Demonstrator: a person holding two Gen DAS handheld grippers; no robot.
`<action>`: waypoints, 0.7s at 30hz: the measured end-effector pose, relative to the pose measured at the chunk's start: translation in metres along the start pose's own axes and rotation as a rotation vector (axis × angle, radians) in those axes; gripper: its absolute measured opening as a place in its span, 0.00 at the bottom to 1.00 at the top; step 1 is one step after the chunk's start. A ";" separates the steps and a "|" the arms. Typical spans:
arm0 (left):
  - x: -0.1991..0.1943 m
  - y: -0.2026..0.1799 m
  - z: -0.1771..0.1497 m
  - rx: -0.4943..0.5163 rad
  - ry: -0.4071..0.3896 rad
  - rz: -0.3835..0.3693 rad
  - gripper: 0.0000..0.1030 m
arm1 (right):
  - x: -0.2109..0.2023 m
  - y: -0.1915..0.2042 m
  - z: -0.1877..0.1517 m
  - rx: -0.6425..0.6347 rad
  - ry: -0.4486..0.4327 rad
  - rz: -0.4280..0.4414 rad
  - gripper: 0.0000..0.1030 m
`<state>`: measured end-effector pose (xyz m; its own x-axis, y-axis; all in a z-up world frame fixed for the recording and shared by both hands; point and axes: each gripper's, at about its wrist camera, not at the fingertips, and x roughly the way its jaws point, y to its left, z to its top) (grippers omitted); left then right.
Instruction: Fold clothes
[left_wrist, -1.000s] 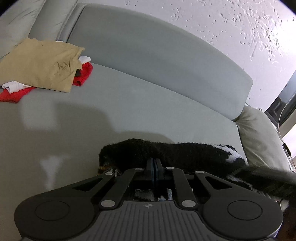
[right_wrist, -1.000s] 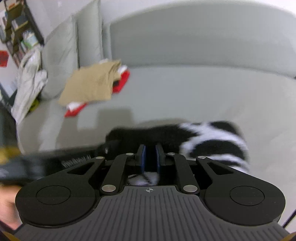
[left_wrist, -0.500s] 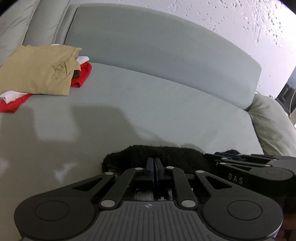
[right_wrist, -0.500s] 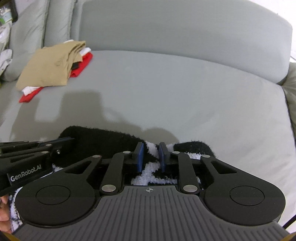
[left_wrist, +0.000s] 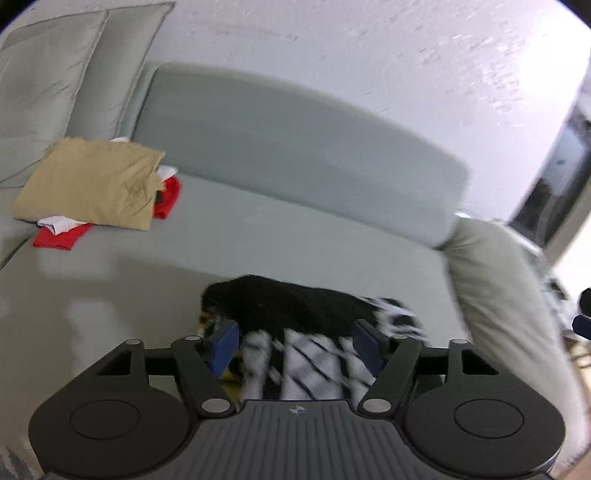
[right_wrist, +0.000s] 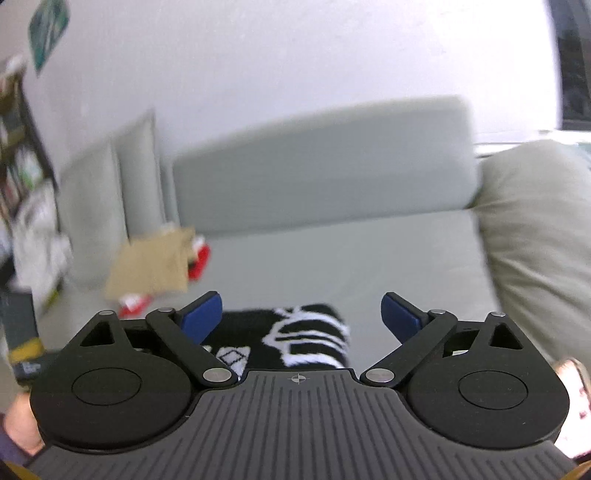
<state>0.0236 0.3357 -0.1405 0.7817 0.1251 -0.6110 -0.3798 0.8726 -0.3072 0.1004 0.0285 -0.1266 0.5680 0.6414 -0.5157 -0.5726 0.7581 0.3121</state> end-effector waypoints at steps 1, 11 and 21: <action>-0.016 -0.002 -0.003 0.000 -0.004 -0.013 0.73 | -0.022 -0.012 0.000 0.037 -0.019 0.010 0.99; -0.090 0.017 -0.080 -0.076 0.104 0.088 0.77 | -0.111 -0.123 -0.067 0.517 0.140 -0.002 0.98; -0.096 0.052 -0.154 -0.044 0.370 0.201 0.62 | -0.142 -0.196 -0.159 0.738 0.271 -0.419 0.80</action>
<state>-0.1469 0.2968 -0.2102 0.4630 0.1058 -0.8800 -0.5337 0.8260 -0.1815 0.0381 -0.2299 -0.2416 0.4323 0.3149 -0.8450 0.2309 0.8672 0.4413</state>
